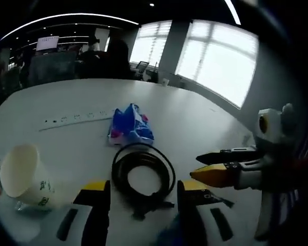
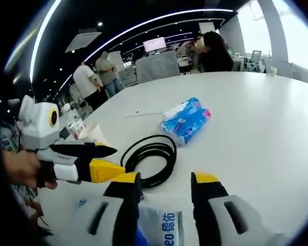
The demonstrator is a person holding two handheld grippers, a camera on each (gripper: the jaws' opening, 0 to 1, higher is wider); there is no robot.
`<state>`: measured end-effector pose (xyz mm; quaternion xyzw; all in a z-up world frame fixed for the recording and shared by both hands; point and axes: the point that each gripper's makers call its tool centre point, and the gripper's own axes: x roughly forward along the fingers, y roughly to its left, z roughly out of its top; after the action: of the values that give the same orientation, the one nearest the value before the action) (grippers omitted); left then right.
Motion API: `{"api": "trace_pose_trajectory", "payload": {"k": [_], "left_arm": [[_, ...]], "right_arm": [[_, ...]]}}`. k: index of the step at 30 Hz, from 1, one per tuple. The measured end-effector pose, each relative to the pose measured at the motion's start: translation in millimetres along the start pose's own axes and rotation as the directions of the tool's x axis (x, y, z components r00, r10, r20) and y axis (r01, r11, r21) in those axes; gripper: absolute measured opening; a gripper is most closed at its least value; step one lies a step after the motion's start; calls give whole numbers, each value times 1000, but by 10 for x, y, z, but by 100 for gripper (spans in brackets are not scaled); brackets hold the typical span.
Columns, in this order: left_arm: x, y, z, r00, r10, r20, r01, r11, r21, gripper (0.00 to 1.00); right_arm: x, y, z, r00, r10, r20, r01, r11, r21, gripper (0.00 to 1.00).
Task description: Arrange the tabletop items into an orderly group along one side of the table until the central work area is clear of visible clutter.
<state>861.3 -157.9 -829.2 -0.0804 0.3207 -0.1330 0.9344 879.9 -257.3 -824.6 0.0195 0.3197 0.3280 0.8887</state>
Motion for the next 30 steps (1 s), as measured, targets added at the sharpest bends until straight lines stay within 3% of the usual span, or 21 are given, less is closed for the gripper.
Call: {"api": "trace_pose_trajectory", "payload": {"k": [10, 19, 30], "left_arm": [[118, 109, -52, 999, 31, -29, -33, 999, -44, 46], [206, 140, -68, 998, 44, -46, -46, 998, -43, 41], [352, 155, -139, 996, 59, -65, -61, 998, -22, 32]], "right_arm": [[209, -12, -30, 999, -28, -26, 30, 998, 59, 24], [326, -30, -59, 997, -49, -51, 50, 998, 30, 18], [438, -24, -97, 996, -37, -77, 37, 999, 8, 16]]}}
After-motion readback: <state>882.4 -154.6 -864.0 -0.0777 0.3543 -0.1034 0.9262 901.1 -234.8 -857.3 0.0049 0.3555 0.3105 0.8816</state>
